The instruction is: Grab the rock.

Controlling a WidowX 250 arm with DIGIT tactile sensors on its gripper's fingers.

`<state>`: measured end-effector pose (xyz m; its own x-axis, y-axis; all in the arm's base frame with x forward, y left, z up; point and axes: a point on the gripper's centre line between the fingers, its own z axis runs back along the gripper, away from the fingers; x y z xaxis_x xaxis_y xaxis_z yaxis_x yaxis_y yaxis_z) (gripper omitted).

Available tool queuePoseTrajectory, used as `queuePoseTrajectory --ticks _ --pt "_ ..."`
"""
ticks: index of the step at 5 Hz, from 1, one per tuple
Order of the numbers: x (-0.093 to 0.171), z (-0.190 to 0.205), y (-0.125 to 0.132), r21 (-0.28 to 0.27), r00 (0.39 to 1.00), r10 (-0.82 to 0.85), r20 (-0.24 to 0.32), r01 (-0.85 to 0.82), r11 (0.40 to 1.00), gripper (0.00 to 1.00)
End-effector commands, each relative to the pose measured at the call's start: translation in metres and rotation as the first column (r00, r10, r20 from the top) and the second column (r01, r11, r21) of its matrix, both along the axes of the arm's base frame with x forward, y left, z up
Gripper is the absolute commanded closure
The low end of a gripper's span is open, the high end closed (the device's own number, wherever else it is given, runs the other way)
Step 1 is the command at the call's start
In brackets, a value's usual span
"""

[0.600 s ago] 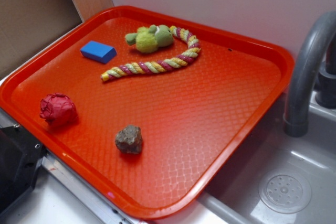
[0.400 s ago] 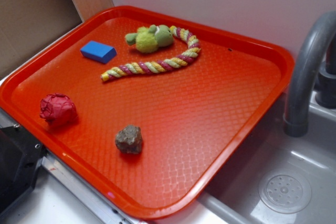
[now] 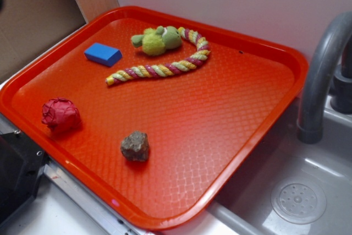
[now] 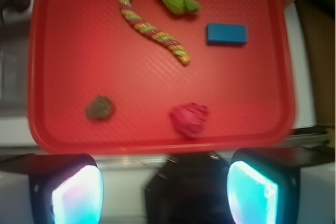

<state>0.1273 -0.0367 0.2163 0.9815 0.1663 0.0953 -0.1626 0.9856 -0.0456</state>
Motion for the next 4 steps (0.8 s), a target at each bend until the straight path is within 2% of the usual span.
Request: queuePoseTrajectory --ticks 1,2,4 --pt "0.033 -0.043 -0.049 -0.113 0.981 0.186 0.050 -0.180 0.977 0.00" --pt "0.044 -0.073 -0.067 -0.112 0.970 0.241 0.028 -0.237 0.965 0.00" --pt "0.058 -0.124 -0.088 -0.026 0.970 0.243 0.003 -0.243 0.970 0.00"
